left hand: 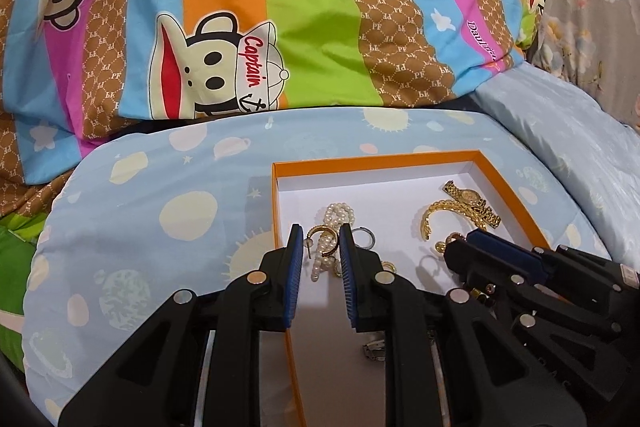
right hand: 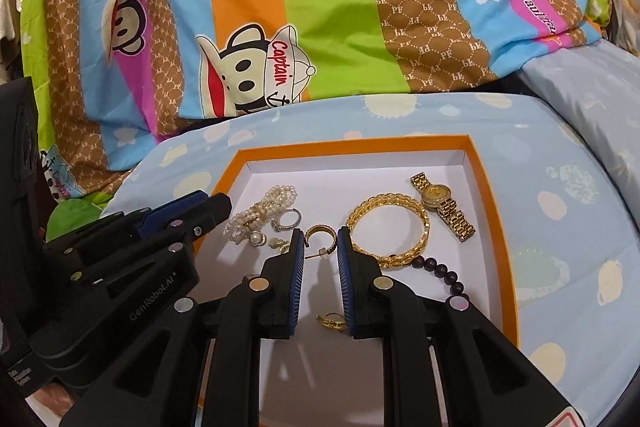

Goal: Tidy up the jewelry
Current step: 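Lower the hoops into the box, open both tools and withdraw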

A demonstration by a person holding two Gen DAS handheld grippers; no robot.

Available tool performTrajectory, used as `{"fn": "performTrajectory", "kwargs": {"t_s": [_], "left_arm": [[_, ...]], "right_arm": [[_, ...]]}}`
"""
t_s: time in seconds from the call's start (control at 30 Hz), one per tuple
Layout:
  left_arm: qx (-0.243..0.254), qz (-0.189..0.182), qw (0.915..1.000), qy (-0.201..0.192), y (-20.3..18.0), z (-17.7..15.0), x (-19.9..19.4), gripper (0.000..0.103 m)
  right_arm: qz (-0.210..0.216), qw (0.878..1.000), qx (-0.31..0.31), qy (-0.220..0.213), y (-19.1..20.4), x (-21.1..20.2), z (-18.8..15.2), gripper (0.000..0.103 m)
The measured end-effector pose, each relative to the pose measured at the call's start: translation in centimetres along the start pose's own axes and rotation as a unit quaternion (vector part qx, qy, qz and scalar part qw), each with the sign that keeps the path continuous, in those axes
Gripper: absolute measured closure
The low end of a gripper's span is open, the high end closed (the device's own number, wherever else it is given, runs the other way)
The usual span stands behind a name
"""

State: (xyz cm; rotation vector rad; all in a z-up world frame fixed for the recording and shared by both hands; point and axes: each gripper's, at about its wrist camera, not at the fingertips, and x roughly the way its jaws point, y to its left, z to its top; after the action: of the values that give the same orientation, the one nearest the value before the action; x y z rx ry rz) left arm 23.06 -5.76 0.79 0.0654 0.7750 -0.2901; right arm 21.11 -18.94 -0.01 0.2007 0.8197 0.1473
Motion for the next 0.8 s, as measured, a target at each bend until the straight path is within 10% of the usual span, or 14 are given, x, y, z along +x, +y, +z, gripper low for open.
{"fn": "performTrajectory", "kwargs": {"t_s": [0.2, 0.43, 0.8], "left_arm": [[0.001, 0.001, 1.0, 0.003, -0.13, -0.08, 0.32, 0.085], [-0.008, 0.013, 0.9999, -0.006, 0.26, 0.03, 0.21, 0.058], [-0.009, 0.014, 0.9998, -0.006, 0.41, 0.08, 0.12, 0.058]], "right_arm": [[-0.003, 1.0, -0.007, -0.001, 0.05, 0.28, -0.1, 0.087], [-0.014, 1.0, -0.007, -0.022, -0.15, -0.42, -0.05, 0.072], [-0.013, 1.0, -0.007, -0.023, -0.24, -0.55, -0.06, 0.069]]}}
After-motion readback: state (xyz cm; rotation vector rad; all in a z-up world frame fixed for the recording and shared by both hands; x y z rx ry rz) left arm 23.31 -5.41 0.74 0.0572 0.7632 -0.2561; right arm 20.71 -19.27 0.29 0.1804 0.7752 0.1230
